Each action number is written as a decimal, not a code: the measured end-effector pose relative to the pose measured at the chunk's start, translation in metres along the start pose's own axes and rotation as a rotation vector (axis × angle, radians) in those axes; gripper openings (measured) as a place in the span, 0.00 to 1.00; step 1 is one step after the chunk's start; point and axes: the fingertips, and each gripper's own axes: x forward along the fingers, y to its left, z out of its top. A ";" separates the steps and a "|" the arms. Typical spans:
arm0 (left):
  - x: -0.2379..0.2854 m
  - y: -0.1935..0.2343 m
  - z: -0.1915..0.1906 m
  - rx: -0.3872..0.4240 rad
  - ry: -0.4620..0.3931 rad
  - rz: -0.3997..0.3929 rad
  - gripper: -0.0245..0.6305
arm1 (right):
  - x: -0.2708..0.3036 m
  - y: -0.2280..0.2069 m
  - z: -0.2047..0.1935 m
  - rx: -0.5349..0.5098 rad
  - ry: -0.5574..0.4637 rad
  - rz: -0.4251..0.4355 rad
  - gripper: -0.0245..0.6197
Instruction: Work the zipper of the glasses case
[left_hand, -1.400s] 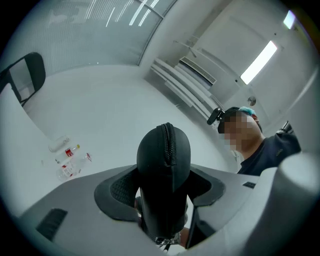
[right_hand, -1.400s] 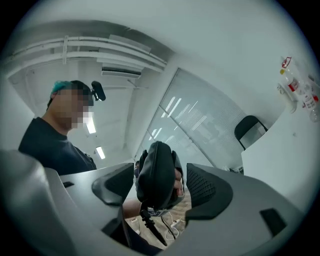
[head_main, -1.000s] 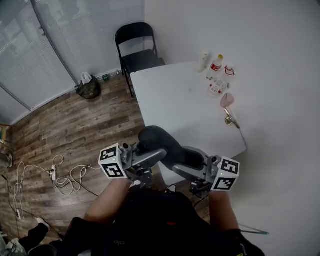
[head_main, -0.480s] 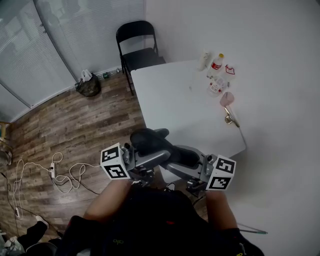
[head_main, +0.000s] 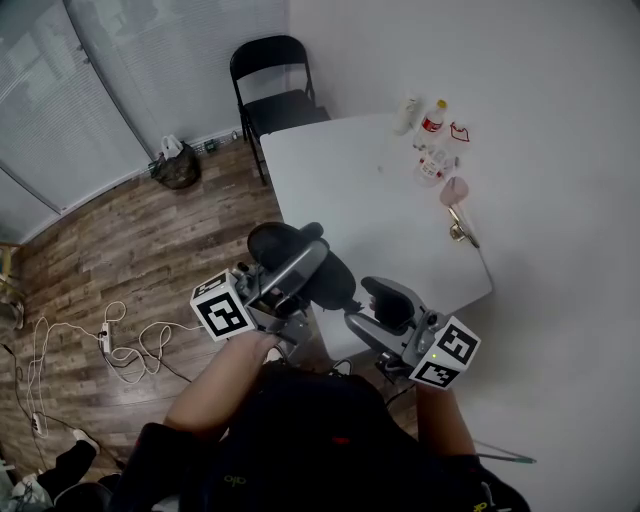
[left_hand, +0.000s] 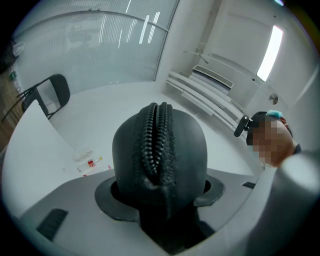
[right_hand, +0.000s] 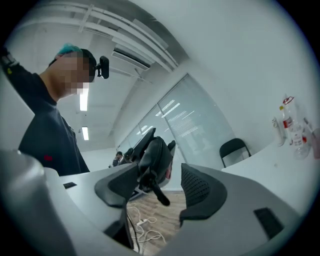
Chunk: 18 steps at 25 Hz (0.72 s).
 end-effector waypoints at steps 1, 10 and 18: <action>0.004 0.003 0.006 0.006 -0.012 0.010 0.45 | -0.005 -0.009 -0.005 -0.040 0.005 -0.050 0.46; 0.022 -0.019 0.035 0.001 -0.101 -0.030 0.45 | 0.027 0.005 -0.035 -0.316 0.105 -0.238 0.26; 0.021 -0.019 0.036 0.007 -0.112 -0.012 0.45 | 0.042 0.017 -0.007 -0.397 0.024 -0.277 0.19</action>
